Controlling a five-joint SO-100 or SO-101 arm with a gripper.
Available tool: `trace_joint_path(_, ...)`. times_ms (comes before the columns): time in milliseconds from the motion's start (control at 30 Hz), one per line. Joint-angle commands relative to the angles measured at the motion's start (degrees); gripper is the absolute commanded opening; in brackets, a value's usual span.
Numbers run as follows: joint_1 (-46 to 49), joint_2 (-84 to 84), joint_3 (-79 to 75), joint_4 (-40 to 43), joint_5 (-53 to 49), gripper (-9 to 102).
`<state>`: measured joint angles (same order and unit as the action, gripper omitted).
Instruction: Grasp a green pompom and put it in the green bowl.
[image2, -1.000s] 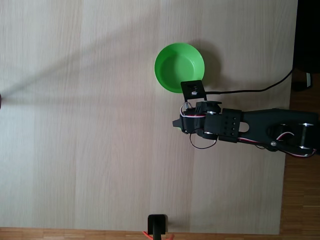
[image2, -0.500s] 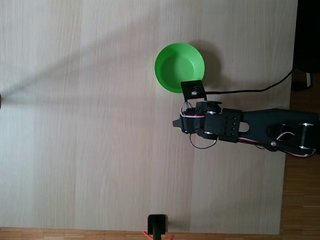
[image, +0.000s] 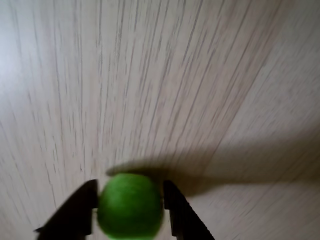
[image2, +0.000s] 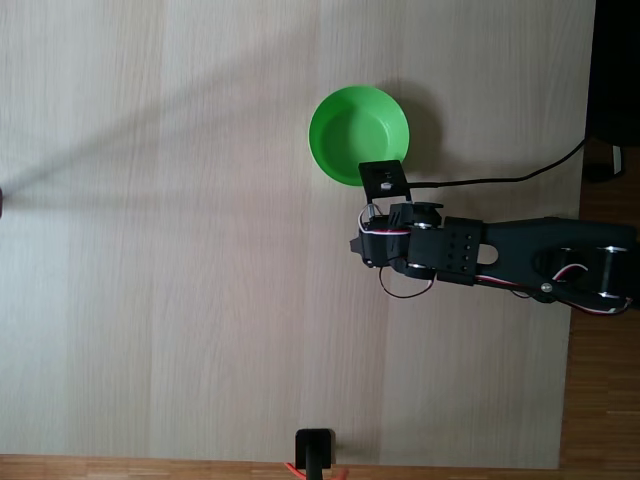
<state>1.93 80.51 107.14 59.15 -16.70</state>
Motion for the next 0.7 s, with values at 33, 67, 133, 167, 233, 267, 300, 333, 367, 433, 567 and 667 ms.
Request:
trace_joint_path(33,0.1,0.3,-2.1,-0.3,-0.4,10)
trace_joint_path(67,0.1,0.3,-2.1,-0.3,-0.4,10)
trace_joint_path(133,0.3,0.3,-2.1,-0.3,-0.4,11)
trace_joint_path(167,0.3,0.3,-2.1,-0.3,-0.4,11)
trace_joint_path(233,0.4,0.4,-2.1,-0.3,-0.4,10)
trace_joint_path(267,0.4,0.4,-2.1,-0.3,-0.4,10)
trace_joint_path(300,0.4,0.4,-2.1,-0.3,-0.4,10)
trace_joint_path(333,0.4,0.6,-2.1,-0.3,-0.4,10)
trace_joint_path(367,0.4,0.8,-2.1,-0.3,-0.4,10)
trace_joint_path(433,0.4,1.1,-2.1,-0.3,-0.4,10)
trace_joint_path(567,0.4,2.6,-2.2,0.2,-0.4,10)
trace_joint_path(667,0.4,5.4,-2.2,0.5,-0.4,10)
